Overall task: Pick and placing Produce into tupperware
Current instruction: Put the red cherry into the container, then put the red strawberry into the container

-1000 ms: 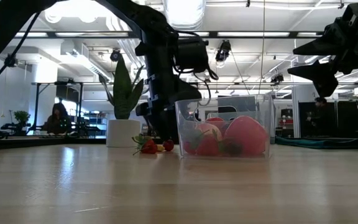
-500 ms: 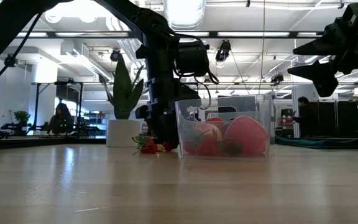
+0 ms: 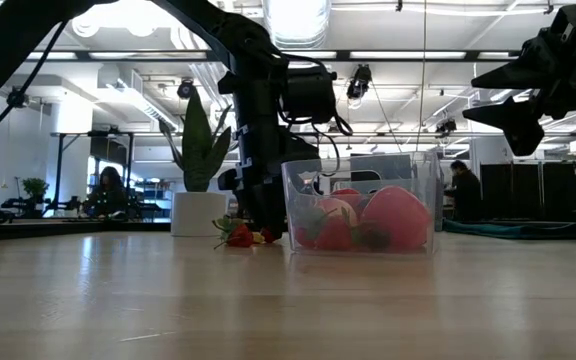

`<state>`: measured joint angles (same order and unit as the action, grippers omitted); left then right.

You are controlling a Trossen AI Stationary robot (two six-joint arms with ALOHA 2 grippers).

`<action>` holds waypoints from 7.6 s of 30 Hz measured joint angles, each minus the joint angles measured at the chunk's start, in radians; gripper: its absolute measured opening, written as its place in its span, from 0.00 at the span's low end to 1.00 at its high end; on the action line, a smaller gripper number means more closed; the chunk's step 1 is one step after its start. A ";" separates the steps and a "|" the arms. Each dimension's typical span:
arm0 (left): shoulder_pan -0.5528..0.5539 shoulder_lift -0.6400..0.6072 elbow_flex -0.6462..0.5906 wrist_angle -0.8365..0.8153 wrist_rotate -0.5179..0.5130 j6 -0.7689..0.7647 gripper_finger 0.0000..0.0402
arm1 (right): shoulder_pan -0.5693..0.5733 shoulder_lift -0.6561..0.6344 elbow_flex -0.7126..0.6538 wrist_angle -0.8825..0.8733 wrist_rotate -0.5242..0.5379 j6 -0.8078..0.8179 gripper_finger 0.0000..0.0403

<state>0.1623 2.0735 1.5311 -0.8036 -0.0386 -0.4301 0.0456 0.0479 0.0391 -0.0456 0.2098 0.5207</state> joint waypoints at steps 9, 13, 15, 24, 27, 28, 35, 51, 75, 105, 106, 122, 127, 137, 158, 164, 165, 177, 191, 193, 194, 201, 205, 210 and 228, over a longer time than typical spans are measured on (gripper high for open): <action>-0.009 -0.044 0.020 -0.021 0.001 -0.001 0.20 | 0.000 0.000 0.000 0.000 0.000 0.000 0.56; -0.029 -0.133 0.056 0.005 -0.003 -0.006 0.20 | 0.000 0.000 0.000 0.000 0.000 0.000 0.56; -0.048 -0.184 0.064 0.077 -0.003 -0.005 0.20 | 0.000 0.000 0.000 0.000 0.000 0.000 0.56; -0.173 -0.265 0.066 0.412 0.095 0.114 0.23 | 0.000 0.003 0.000 0.000 0.000 0.000 0.56; -0.201 -0.233 0.065 0.451 0.076 0.165 0.28 | 0.000 0.007 0.000 0.000 0.000 0.000 0.56; -0.209 -0.223 0.065 0.448 0.057 0.172 0.30 | 0.000 0.011 0.001 0.003 0.001 0.000 0.56; -0.215 -0.199 0.063 0.395 -0.048 0.175 0.50 | 0.000 0.019 0.001 -0.001 0.000 0.000 0.56; -0.187 -0.287 -0.107 -0.139 -0.252 0.549 0.57 | 0.000 0.021 0.001 -0.001 0.000 0.000 0.56; -0.210 -0.285 -0.289 0.145 -0.067 0.992 0.57 | 0.000 0.021 0.000 0.000 0.000 0.000 0.56; -0.188 -0.235 -0.302 0.207 -0.065 1.151 0.40 | 0.000 0.021 0.000 0.000 0.000 0.000 0.56; -0.187 -0.235 -0.304 0.208 -0.065 1.151 0.40 | 0.000 0.021 0.000 0.000 0.000 0.000 0.56; -0.187 -0.235 -0.380 0.290 -0.060 1.148 0.40 | 0.000 0.021 0.000 0.000 0.000 0.000 0.56; -0.187 -0.235 -0.379 0.322 -0.060 1.148 0.40 | 0.000 0.021 0.000 0.000 0.000 0.000 0.56; -0.186 -0.230 -0.379 0.321 -0.031 1.144 0.40 | 0.000 0.021 0.000 0.000 0.000 0.000 0.56; -0.181 -0.228 -0.379 0.324 -0.030 1.143 0.22 | 0.000 0.021 0.000 0.000 0.000 0.000 0.56; -0.177 -0.205 -0.375 0.321 -0.015 1.143 0.21 | 0.000 0.021 0.000 0.000 0.000 0.000 0.56; -0.177 -0.204 -0.375 0.321 -0.015 1.143 0.21 | 0.000 0.021 0.000 0.000 0.000 0.000 0.56; -0.177 -0.204 -0.321 0.247 -0.020 1.142 0.21 | 0.000 0.021 0.000 0.000 0.000 0.000 0.56; -0.194 -0.340 -0.091 0.302 0.056 0.939 0.21 | 0.000 0.021 0.000 0.000 0.000 0.000 0.56; -0.195 -0.343 -0.071 0.371 0.154 0.867 0.21 | 0.000 0.020 0.000 0.000 0.000 0.000 0.56; -0.196 -0.343 -0.066 0.401 0.188 0.832 0.21 | 0.000 0.020 0.000 0.000 0.000 0.000 0.56; -0.211 -0.275 -0.056 0.474 0.071 0.662 0.25 | 0.000 0.020 0.000 0.000 0.000 0.000 0.56; -0.226 -0.263 -0.055 0.479 0.023 0.622 0.36 | 0.000 0.024 0.000 0.000 0.000 0.000 0.56; -0.234 -0.273 -0.053 0.449 -0.128 0.554 0.48 | 0.000 0.032 0.000 0.000 0.000 0.000 0.56; -0.209 -0.360 -0.275 -0.023 -0.244 0.848 0.53 | 0.000 0.032 0.000 0.000 0.000 0.000 0.56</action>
<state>-0.0467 1.7130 1.2565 -0.8264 -0.2821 0.4180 0.0453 0.0803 0.0391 -0.0456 0.2100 0.5206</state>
